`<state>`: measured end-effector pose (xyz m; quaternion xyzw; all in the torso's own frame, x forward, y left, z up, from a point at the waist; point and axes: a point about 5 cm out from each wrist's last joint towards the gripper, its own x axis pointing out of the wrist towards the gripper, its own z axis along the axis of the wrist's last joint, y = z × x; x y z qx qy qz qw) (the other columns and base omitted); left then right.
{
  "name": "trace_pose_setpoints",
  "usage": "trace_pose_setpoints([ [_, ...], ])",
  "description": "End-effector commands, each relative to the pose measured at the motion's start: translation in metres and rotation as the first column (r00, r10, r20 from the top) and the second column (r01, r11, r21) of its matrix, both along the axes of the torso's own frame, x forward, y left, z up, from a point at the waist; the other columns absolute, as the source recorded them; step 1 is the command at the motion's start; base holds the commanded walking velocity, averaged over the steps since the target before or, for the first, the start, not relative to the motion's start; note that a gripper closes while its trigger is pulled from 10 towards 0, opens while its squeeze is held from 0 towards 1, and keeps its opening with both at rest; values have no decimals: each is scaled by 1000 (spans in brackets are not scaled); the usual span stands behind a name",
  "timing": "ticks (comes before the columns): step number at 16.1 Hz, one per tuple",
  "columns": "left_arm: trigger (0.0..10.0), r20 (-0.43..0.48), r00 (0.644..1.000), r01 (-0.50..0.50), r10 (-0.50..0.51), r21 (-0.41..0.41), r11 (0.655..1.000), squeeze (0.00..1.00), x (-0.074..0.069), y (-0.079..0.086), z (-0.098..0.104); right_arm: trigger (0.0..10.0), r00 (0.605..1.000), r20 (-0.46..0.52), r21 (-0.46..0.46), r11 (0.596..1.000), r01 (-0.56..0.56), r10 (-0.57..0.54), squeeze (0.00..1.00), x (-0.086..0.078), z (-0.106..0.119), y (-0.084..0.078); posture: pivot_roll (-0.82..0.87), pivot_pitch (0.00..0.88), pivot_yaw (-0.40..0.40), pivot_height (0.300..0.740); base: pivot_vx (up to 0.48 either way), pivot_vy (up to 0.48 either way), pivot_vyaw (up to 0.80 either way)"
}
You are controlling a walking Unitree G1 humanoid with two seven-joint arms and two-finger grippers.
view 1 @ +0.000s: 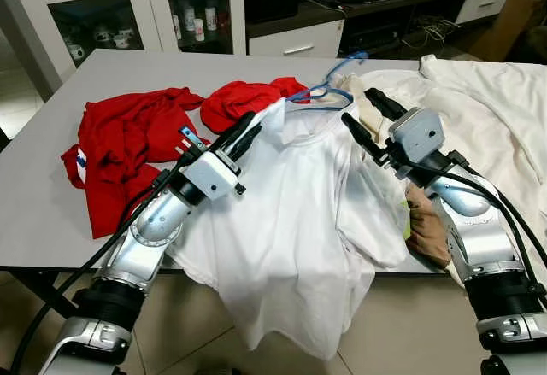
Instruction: Hang hanger
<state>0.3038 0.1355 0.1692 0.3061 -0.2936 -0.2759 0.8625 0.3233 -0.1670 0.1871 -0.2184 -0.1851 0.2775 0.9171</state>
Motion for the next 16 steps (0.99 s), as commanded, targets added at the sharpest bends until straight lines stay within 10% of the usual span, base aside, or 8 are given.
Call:
trace_pose_setpoints([
  [1,10000,65,997,41,-43,33,999,0,1,-7,13,10000,999,36,-22,1000,-15,16,0,3,11,1,186,0,0,740,0,0,0],
  [16,10000,267,956,63,-125,228,972,0,-19,3,11,10000,998,-58,-195,981,-12,0,0,34,-3,-13,214,0,5,740,0,0,0],
])
